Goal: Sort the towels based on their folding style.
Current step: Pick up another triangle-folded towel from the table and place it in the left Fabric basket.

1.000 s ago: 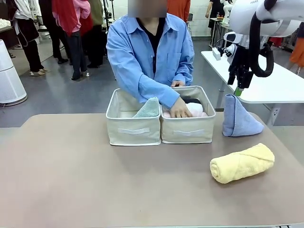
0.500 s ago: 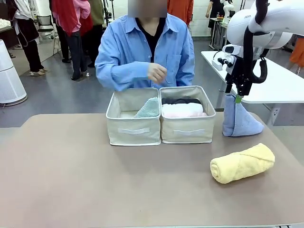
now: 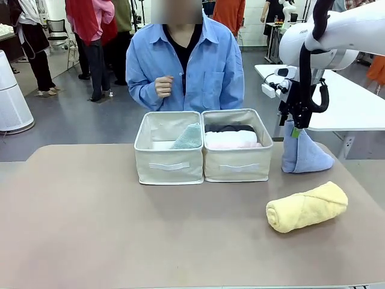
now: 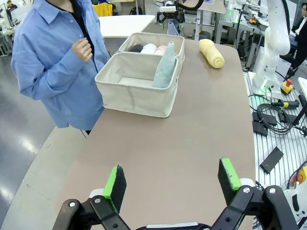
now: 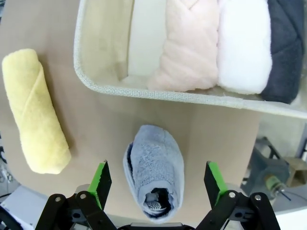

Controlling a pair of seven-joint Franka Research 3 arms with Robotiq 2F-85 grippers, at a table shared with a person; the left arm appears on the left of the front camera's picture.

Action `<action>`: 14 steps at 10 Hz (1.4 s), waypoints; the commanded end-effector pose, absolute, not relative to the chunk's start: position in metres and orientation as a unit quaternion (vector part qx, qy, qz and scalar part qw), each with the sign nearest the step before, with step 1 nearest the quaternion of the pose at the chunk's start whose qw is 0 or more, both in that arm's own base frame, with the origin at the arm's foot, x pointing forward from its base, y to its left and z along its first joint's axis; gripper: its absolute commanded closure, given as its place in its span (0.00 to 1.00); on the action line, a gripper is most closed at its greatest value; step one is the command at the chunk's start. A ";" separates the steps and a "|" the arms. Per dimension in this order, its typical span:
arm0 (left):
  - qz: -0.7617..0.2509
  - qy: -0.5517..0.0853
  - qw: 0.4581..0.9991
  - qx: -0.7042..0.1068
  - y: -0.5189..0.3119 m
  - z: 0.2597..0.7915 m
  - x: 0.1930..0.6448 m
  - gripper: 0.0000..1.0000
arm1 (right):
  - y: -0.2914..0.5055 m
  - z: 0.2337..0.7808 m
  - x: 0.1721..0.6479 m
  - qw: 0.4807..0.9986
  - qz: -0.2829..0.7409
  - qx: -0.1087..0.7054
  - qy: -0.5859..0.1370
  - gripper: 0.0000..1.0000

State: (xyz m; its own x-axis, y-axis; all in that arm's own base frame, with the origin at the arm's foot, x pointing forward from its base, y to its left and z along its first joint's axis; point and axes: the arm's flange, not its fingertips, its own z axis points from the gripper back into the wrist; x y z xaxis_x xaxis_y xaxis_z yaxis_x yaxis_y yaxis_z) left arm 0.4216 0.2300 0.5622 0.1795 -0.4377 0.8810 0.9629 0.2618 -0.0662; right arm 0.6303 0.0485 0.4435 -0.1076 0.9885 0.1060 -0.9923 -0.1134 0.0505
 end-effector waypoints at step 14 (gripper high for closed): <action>-0.505 -0.397 0.688 -0.338 0.230 0.564 0.420 0.00 | 0.070 0.550 0.568 0.688 0.725 0.018 0.005 1.00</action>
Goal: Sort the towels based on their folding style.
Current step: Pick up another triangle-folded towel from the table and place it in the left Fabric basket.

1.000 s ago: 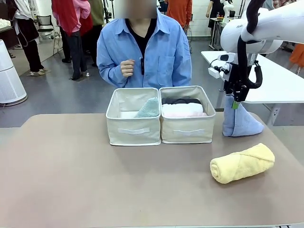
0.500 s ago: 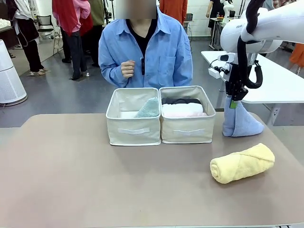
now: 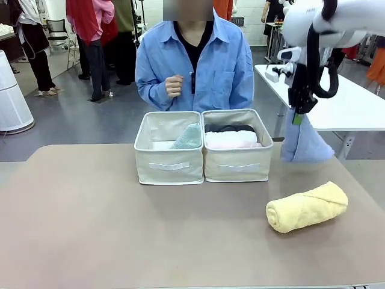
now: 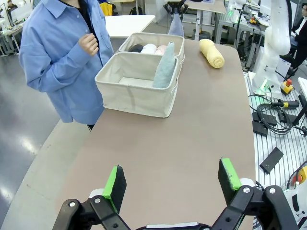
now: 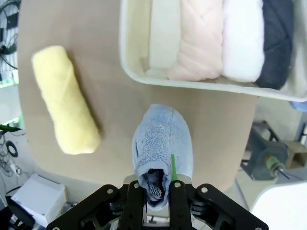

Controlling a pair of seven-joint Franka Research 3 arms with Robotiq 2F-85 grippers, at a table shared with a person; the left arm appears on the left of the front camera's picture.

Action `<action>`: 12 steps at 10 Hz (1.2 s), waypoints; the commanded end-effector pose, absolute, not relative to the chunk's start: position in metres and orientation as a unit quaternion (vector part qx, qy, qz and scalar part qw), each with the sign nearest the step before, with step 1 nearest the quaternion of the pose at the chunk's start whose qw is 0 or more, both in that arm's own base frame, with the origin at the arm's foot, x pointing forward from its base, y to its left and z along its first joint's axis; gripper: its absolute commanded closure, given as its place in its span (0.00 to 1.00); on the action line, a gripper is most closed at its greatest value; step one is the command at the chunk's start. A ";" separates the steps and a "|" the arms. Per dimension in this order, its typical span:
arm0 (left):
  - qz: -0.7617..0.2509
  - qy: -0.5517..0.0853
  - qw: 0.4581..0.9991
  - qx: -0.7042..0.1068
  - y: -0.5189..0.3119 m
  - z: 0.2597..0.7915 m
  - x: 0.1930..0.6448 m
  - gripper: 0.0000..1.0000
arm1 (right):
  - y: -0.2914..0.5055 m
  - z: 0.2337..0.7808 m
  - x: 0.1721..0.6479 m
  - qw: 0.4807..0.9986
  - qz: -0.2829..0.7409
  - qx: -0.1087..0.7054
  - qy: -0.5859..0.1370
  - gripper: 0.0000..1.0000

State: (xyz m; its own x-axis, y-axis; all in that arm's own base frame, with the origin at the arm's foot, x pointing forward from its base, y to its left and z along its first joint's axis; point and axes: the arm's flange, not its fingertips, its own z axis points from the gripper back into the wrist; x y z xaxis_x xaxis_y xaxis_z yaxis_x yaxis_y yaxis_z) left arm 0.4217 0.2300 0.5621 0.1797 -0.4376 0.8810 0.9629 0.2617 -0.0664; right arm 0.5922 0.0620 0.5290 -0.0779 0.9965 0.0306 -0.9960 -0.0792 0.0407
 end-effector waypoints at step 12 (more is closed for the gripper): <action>-0.505 -0.397 0.688 -0.338 0.230 0.564 0.420 0.00 | -0.077 0.642 0.311 0.773 0.632 -0.045 -0.045 1.00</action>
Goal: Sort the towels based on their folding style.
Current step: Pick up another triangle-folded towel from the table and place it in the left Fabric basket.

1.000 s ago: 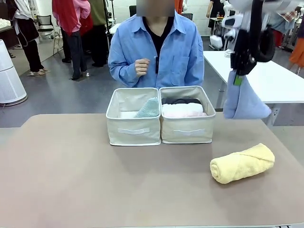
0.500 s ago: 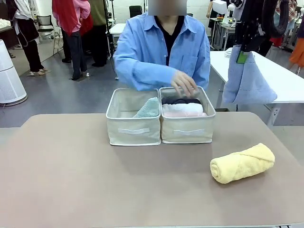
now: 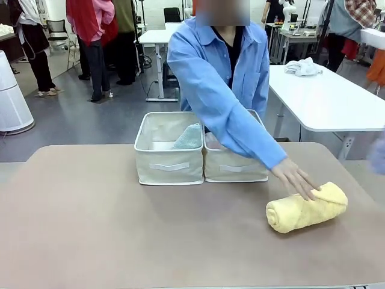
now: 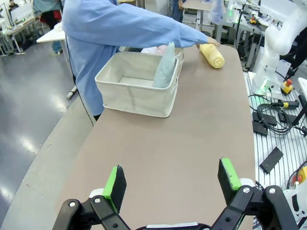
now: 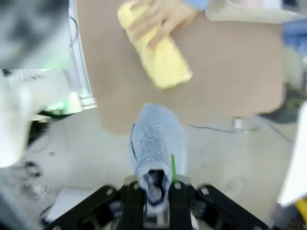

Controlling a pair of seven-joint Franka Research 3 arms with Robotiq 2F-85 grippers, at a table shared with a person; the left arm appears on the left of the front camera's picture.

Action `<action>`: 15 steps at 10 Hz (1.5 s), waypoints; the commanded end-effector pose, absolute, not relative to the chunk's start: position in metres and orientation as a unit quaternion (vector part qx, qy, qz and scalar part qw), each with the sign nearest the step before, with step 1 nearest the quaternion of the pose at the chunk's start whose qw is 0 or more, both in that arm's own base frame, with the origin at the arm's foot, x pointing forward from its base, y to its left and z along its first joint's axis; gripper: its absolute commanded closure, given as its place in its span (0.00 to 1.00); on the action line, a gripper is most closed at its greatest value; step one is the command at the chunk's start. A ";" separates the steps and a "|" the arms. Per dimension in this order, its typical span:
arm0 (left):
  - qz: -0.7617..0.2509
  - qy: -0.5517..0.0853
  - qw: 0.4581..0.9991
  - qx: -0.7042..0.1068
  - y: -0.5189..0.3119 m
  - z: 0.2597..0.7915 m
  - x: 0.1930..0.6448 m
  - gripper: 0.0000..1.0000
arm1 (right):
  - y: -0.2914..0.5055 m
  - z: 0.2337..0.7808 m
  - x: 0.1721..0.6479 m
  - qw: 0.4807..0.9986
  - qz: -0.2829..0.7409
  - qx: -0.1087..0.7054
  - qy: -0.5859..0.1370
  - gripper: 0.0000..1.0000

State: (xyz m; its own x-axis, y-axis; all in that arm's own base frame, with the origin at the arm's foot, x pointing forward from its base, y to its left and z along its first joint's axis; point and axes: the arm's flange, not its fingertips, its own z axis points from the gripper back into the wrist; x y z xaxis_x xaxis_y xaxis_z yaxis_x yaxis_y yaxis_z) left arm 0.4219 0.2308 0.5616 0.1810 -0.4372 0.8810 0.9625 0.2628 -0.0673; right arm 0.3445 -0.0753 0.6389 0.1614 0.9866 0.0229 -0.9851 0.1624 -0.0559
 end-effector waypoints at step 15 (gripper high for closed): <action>-0.505 -0.397 0.688 -0.338 0.230 0.564 0.420 0.00 | -0.011 0.670 0.409 0.771 0.627 0.006 -0.109 1.00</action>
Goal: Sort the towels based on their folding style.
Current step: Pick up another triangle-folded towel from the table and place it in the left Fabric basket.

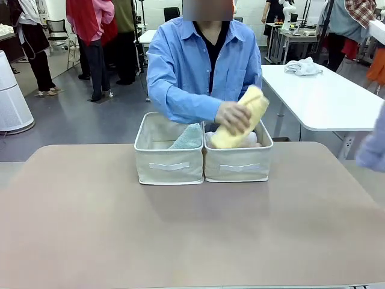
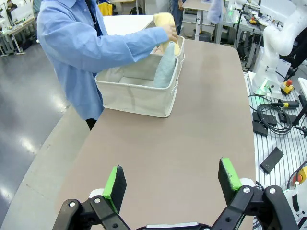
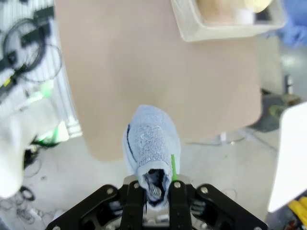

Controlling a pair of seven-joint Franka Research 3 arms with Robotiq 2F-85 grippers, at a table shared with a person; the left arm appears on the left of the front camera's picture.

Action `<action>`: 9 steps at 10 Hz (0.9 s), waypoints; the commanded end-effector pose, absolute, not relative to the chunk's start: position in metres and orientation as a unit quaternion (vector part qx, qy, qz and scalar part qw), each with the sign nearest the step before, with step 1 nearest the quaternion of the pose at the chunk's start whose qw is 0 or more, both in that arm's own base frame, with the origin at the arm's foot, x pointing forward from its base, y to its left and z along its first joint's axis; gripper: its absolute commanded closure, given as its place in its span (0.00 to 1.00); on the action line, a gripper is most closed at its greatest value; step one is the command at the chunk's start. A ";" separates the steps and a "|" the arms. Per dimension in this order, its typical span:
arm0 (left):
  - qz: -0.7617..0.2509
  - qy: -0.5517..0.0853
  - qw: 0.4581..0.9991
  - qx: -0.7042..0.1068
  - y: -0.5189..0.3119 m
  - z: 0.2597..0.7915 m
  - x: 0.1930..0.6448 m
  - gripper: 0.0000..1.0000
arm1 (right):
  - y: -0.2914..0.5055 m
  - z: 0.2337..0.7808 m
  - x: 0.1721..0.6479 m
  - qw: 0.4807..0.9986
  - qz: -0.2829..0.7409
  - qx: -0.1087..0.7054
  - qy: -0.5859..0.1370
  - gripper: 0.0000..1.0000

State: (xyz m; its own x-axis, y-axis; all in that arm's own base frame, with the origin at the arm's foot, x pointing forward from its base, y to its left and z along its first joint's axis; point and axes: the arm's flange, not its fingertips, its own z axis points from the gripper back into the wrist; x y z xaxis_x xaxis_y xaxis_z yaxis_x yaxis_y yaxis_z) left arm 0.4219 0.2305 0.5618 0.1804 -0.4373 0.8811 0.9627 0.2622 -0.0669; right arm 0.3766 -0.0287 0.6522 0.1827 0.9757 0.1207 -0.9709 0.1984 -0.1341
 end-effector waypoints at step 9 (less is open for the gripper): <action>-0.505 -0.397 0.688 -0.338 0.230 0.564 0.420 0.00 | 0.064 0.644 0.495 0.753 0.653 0.022 -0.078 1.00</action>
